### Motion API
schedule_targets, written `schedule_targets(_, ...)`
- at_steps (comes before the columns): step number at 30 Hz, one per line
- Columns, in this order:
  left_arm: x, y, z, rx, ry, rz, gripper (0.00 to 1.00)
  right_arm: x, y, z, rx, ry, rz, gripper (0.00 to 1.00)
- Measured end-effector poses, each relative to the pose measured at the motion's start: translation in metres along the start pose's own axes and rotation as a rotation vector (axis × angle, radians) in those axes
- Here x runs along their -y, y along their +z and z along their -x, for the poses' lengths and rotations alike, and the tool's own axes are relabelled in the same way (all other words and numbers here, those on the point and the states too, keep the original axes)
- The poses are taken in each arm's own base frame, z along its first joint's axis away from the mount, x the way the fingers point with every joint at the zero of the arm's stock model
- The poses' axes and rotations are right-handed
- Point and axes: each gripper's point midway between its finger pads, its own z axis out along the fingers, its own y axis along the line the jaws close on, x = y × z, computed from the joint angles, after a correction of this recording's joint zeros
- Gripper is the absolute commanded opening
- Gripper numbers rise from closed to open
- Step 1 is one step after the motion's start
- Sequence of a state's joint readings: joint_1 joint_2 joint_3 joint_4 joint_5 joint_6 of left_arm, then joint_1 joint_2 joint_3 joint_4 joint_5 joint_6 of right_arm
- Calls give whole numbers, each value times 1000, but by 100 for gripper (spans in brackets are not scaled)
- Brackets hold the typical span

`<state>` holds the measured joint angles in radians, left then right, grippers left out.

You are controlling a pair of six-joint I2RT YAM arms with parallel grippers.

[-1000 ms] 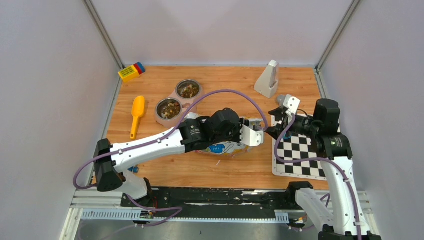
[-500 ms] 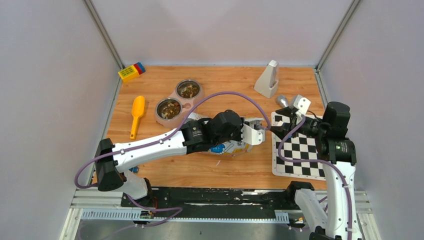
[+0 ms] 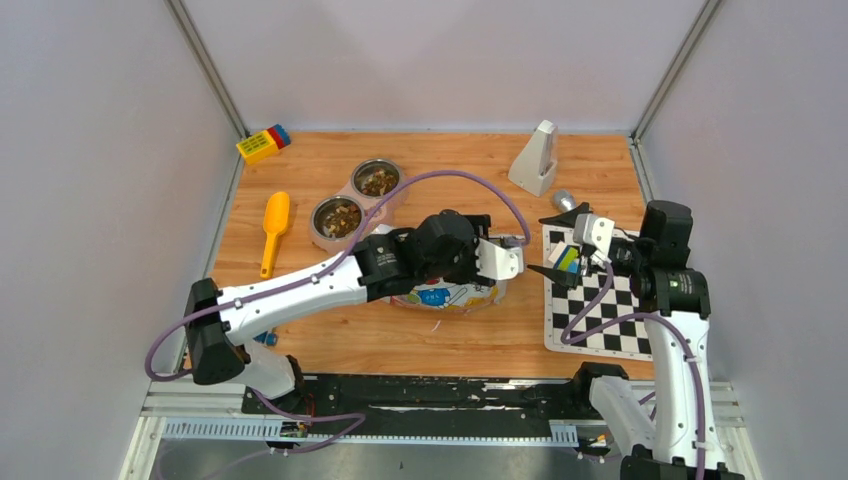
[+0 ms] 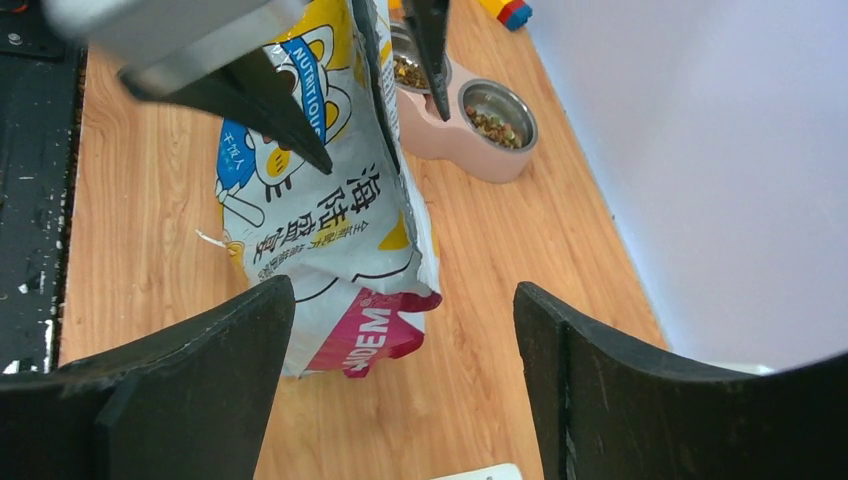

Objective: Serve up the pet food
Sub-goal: Close the pet food bag at the center of the board.

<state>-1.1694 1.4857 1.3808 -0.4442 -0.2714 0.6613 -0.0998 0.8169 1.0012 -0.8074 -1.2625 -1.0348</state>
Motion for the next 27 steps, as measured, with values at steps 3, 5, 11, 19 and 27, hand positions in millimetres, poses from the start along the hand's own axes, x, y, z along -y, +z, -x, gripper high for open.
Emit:
schedule_targets(3, -14, -7, -13, 30, -86, -35, 81, 2, 3, 4, 25, -49, 17, 78)
schedule_targets(5, -36, -17, -30, 49, -179, -33, 83, 2, 7, 7, 38, -74, 34, 76)
schedule_targets(11, -81, -76, -49, 220, -355, -40, 91, -15, 40, 9, 31, -151, 153, 73)
schedule_targets(19, -79, -126, -21, 440, -379, -140, 93, -19, 77, 5, -48, -294, 158, 65)
schedule_targets(27, -64, -100, -33, 414, -461, -221, 93, -5, 83, 18, -88, -347, 114, 61)
